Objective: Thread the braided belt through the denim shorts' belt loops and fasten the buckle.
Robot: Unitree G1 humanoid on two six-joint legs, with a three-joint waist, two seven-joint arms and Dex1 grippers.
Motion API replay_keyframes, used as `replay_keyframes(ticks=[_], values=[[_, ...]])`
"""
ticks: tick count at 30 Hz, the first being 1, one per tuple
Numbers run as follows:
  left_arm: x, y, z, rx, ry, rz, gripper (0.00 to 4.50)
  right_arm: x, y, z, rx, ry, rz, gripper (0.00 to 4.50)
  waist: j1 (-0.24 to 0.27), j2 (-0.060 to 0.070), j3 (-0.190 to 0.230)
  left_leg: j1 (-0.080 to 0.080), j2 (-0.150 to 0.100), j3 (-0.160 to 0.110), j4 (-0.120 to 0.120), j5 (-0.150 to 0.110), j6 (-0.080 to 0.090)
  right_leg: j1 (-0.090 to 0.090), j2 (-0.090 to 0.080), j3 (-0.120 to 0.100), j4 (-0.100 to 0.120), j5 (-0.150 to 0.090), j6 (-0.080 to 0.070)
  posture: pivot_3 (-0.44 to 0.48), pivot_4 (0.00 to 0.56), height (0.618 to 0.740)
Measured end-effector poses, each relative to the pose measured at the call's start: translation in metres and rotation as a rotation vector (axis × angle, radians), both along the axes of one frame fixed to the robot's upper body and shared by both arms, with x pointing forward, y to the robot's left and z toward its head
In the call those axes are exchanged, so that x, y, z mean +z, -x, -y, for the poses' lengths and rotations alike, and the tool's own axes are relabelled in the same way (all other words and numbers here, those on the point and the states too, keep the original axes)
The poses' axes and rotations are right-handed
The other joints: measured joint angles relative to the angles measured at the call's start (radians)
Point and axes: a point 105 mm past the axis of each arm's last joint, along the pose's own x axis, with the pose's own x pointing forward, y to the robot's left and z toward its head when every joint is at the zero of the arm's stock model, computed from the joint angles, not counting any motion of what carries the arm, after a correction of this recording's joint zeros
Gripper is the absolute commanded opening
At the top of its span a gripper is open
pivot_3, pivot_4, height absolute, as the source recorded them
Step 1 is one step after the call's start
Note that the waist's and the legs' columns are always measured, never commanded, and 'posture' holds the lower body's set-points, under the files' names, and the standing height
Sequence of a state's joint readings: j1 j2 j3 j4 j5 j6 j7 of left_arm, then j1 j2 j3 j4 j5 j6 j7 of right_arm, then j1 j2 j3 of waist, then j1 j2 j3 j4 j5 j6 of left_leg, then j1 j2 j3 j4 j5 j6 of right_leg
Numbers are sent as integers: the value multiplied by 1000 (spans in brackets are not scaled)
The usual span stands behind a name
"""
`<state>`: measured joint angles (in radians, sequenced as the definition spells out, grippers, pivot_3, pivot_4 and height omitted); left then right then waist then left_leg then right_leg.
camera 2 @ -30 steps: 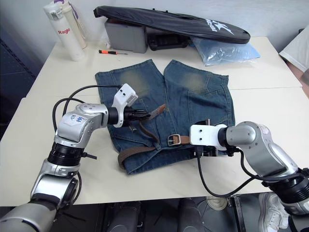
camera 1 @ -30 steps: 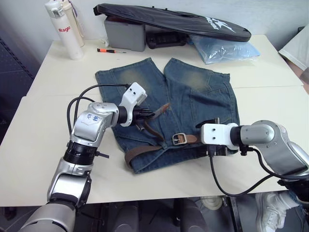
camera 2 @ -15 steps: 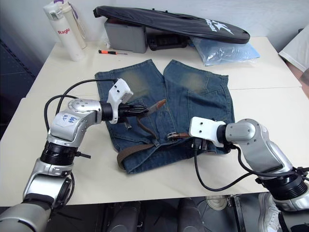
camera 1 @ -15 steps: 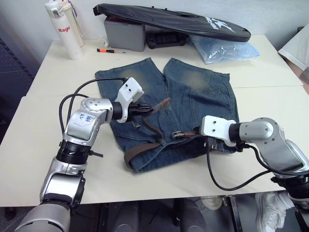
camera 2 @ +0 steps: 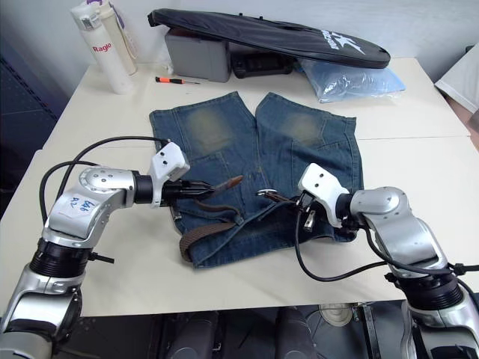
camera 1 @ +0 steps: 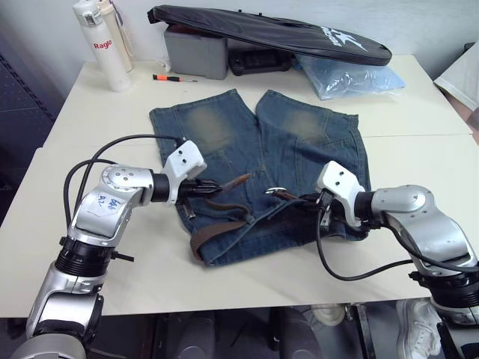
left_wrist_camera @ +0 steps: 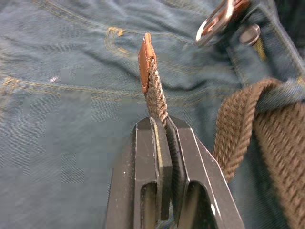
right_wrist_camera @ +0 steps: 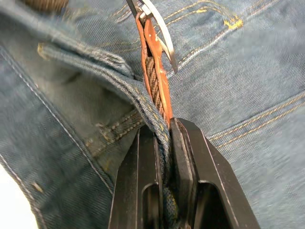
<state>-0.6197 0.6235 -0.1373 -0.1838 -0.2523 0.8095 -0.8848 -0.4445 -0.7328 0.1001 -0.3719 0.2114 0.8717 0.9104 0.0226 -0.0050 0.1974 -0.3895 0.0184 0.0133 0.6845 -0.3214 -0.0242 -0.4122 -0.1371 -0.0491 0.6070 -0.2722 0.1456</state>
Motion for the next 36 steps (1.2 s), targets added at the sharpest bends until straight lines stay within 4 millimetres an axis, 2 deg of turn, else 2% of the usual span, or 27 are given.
replay_keyframes(ticks=[5,17,21,31,36], values=[[0,5,16,-9,41,-26,0,-3,0,-7,-119,-85,-63,37,0,0,0,0,0,0,0,0,0,0,0,0,0,0,0,0,150,740],[-7,5,19,15,25,-58,0,-9,-1,-11,-307,-228,-165,37,-2,0,0,0,0,0,0,0,0,-1,0,0,1,0,0,0,150,740],[-9,6,22,8,23,-68,0,-10,-1,-9,-335,-240,-178,37,-2,0,0,0,0,0,0,0,0,0,0,0,1,0,0,0,150,740],[-6,8,48,-40,45,-60,0,-9,0,-13,-339,-237,-182,37,-2,0,0,0,0,0,-1,0,0,-1,0,0,1,0,0,0,150,740],[-7,5,47,-14,38,-64,0,-10,1,-13,-343,-237,-193,37,-2,0,0,0,0,0,-1,0,0,-1,0,0,1,0,0,0,150,740]])
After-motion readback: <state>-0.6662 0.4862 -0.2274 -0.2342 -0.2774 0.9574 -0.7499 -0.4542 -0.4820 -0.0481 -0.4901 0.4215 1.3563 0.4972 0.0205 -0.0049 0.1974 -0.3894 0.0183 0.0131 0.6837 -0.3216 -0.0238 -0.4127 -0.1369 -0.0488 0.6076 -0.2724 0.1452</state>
